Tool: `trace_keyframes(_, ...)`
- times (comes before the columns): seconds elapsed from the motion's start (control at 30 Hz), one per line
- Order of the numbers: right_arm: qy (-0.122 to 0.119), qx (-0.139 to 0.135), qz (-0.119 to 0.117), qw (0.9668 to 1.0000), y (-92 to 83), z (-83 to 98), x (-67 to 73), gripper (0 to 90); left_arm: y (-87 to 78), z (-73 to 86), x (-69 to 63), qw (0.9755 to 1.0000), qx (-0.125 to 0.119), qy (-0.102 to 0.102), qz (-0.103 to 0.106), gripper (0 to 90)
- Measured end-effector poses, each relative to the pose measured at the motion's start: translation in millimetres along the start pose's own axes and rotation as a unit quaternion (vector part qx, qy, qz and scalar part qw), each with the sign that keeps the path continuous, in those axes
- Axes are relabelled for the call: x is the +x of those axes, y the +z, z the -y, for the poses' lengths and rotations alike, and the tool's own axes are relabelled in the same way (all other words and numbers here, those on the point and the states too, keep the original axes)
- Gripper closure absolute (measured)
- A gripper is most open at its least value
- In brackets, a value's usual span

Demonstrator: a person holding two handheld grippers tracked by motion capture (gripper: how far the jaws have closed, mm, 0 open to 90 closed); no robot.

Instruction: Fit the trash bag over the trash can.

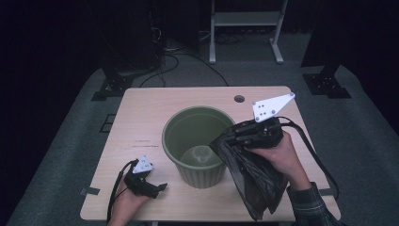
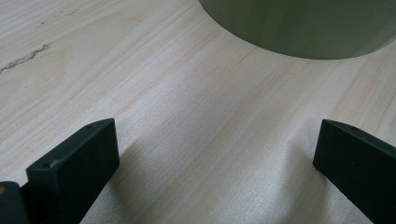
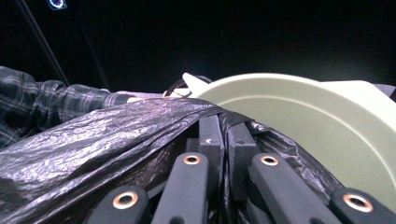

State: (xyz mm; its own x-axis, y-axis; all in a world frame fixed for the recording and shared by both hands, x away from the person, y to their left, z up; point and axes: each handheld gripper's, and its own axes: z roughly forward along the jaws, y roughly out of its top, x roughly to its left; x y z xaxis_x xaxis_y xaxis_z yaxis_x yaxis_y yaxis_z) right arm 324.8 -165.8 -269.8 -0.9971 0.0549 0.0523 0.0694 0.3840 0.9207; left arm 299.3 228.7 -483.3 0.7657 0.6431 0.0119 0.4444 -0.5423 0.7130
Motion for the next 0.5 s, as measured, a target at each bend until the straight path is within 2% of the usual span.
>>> trace_keyframes(0.23, -0.001, -0.003, -0.004, 1.0, 12.0, -16.4, -7.9, 87.1, 0.0, 0.0, 0.0, 1.0, 0.0, 0.0, 0.0, 0.0)
trace_keyframes(0.5, -0.01, -0.015, -0.02, 0.9996, 27.6, -38.1, -15.7, 87.1, 0.0, 0.0, -0.1, 1.0, 0.0, 0.001, 0.001, 0.0)
